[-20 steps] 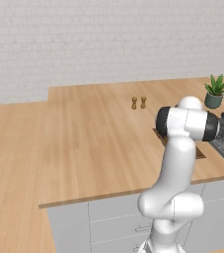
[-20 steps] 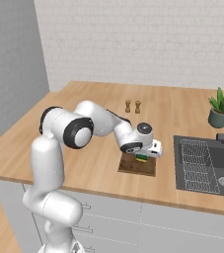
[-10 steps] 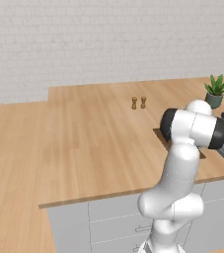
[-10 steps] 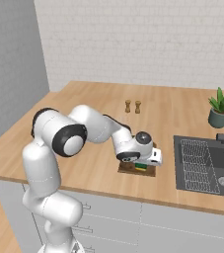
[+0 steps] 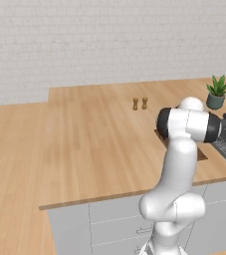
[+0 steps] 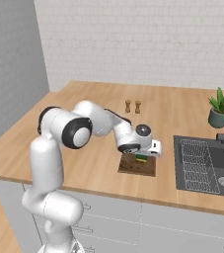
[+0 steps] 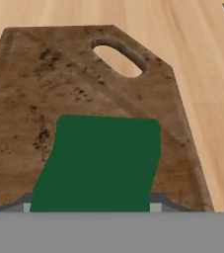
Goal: Pick up the sponge from the counter and clean the cutting board by briefly scrubbing or pressing down on the cutting board. Once finished, release the sponge.
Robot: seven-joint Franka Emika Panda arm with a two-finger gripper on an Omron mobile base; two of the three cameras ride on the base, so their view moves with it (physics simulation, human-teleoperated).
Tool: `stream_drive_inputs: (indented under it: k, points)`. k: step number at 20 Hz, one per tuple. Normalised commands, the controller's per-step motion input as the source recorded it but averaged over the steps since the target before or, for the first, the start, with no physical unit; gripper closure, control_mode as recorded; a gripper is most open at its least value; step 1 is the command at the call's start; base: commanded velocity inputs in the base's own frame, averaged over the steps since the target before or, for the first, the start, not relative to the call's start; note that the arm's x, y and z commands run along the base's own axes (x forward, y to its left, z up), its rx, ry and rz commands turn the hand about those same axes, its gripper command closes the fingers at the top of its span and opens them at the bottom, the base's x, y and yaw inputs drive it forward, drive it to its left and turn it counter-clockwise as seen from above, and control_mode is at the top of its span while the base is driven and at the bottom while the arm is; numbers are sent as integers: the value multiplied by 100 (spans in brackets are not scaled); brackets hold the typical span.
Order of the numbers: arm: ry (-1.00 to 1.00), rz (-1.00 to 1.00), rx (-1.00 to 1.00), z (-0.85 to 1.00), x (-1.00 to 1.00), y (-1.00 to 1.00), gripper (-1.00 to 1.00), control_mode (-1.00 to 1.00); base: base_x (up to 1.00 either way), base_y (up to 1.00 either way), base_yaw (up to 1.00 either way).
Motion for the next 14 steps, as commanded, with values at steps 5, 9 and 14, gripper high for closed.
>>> stream_drive_inputs:
  k: [5, 9, 14]
  points:
    - [-8, 0, 0, 0, 60, 1, 100, -100, 0, 0, 0]
    - [-4, 0, 0, -5, 7, 0, 100, -100, 0, 0, 0]
    - [0, 0, -2, -28, -82, 1, 100, -100, 0, 0, 0]
